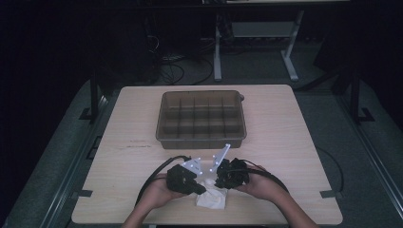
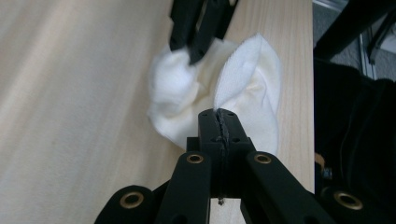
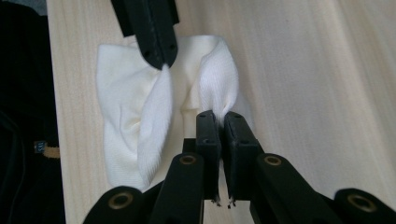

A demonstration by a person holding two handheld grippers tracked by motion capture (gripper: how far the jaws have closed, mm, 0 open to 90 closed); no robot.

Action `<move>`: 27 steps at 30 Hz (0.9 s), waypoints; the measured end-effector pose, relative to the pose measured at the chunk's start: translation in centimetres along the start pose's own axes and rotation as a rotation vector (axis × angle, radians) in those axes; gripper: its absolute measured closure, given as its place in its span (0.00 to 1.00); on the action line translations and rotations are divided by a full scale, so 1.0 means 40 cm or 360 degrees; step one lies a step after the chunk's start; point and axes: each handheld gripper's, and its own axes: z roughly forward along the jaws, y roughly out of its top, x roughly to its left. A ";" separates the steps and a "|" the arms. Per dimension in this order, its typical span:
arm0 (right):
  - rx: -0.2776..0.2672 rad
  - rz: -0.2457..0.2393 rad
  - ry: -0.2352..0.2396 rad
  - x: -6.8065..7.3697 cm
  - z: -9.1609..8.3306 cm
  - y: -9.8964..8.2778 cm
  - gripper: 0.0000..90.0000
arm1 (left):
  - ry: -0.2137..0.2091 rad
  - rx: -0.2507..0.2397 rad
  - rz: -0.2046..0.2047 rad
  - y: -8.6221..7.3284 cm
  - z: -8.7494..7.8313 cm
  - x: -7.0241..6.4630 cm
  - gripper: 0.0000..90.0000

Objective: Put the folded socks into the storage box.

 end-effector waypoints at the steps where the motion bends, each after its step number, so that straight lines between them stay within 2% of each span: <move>1: 0.0004 -0.0004 0.0001 0.001 0.001 0.000 0.95 | 0.0009 -0.0019 -0.0005 0.002 -0.005 -0.001 1.00; 3: 0.0005 -0.0014 0.0011 0.003 0.003 0.002 0.95 | 0.0021 -0.0053 -0.0015 0.006 -0.014 0.000 1.00; 6: 0.0010 -0.0034 0.0029 0.005 0.008 0.004 0.94 | 0.0080 -0.0087 -0.0039 0.011 -0.020 0.006 1.00; 9: 0.0015 -0.0034 0.0041 0.006 0.010 0.004 0.94 | 0.0142 -0.0063 -0.0107 0.009 -0.011 0.022 1.00; 12: 0.0013 -0.0028 0.0028 0.005 0.008 0.003 0.93 | 0.0178 -0.0047 -0.0139 0.004 0.000 0.030 1.00; 16: -0.0004 -0.0011 0.0003 0.001 -0.003 -0.004 0.85 | 0.0180 -0.0036 -0.0163 0.000 0.005 0.033 1.00; 20: -0.0043 -0.0016 -0.0015 0.003 -0.021 -0.013 0.81 | 0.0178 -0.0027 -0.0171 0.000 0.005 0.035 1.00; 23: -0.0062 -0.0020 -0.0029 0.013 -0.042 -0.014 0.81 | 0.0181 -0.0015 -0.0166 0.001 0.006 0.035 1.00; 27: -0.0104 -0.0068 -0.0041 0.027 -0.071 -0.006 0.86 | 0.0180 -0.0007 -0.0171 0.003 0.009 0.035 1.00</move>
